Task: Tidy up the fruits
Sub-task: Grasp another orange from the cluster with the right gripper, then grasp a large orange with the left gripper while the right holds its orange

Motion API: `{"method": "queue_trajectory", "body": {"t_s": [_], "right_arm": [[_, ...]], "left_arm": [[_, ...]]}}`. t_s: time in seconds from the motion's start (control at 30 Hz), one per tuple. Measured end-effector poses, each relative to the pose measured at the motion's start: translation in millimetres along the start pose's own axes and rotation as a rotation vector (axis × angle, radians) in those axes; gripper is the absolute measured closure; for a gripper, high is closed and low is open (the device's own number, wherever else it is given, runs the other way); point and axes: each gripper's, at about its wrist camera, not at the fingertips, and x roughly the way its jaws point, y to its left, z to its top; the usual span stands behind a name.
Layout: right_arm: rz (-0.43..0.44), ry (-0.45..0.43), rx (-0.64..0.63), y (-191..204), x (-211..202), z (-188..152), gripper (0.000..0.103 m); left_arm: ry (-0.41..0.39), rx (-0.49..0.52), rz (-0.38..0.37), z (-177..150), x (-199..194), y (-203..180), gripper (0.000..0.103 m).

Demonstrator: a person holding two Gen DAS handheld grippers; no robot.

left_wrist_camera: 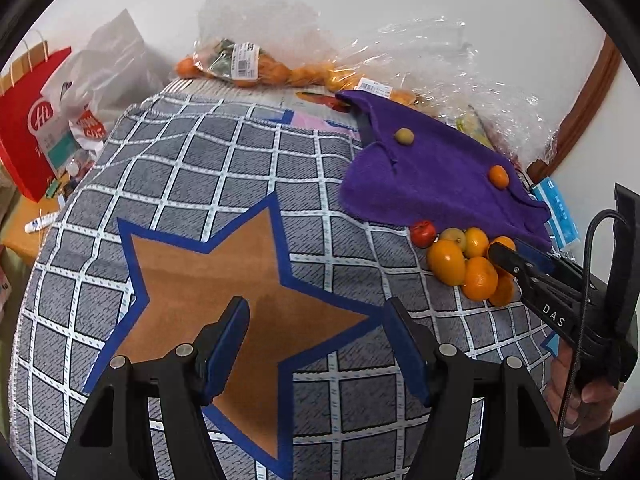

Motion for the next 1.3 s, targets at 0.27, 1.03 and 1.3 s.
{"method": "queue_trajectory", "body": {"t_s": [0.27, 1.03, 1.3], "right_arm": [[0.026, -0.077, 0.033, -14, -40, -5, 0.069], [0.018, 0.009, 0.15, -84, -28, -88, 0.068], [-0.006, -0.035, 0.169, -95, -37, -91, 0.068]], "left_arm": [[0.001, 0.007, -0.005, -2, 1, -11, 0.036], [0.024, 0.051, 0.004, -15, 16, -67, 0.036], [0.011, 0.043, -0.023, -3, 26, -82, 0.038]]}}
